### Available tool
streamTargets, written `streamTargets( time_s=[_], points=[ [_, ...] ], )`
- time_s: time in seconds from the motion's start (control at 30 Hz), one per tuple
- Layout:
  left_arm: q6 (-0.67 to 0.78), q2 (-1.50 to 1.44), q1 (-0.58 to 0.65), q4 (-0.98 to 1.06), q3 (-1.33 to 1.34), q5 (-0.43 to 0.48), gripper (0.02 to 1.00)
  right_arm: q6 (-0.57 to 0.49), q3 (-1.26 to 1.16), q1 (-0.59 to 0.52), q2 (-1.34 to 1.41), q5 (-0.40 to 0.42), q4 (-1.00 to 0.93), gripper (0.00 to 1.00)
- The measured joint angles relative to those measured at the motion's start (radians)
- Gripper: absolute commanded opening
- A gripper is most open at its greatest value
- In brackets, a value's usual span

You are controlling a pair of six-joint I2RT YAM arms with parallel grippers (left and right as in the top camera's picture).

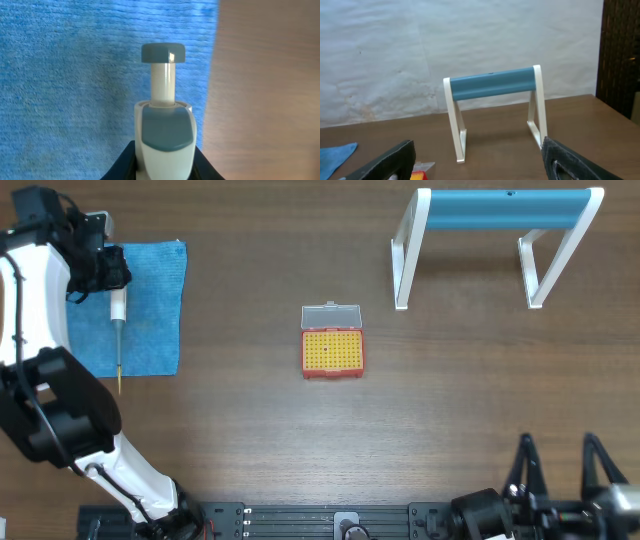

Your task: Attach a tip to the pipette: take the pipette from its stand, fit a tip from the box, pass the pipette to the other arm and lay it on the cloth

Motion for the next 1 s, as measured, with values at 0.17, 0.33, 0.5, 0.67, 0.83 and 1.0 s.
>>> streamTargets(
  time_s=[0.17, 0.33, 0.5, 0.67, 0.83, 1.0],
  points=[
    [0.015, 0.039, -0.029, 0.089, 0.000, -0.045, 0.027, 0.000, -0.219, 0.000, 0.009, -0.029, 0.273, 0.836],
    [0.018, 0.086, -0.066, 0.174, 0.002, -0.046, 0.025, 0.000, -0.398, 0.000, 0.012, -0.054, 0.502, 0.836],
    [0.018, 0.133, -0.071, 0.190, 0.002, -0.046, 0.025, 0.000, -0.567, 0.000, 0.014, -0.091, 0.690, 0.836],
    [0.018, 0.169, -0.071, 0.211, 0.002, -0.046, 0.027, 0.000, -0.718, 0.000, 0.014, -0.106, 0.885, 0.836],
    [0.010, 0.209, -0.071, 0.223, 0.003, -0.046, 0.027, 0.000, -0.864, 0.000, 0.014, -0.142, 1.086, 0.836],
    [-0.010, 0.254, -0.071, 0.229, 0.003, -0.047, 0.027, 0.000, -0.923, 0.000, 0.015, -0.190, 1.074, 0.836]
  ],
)
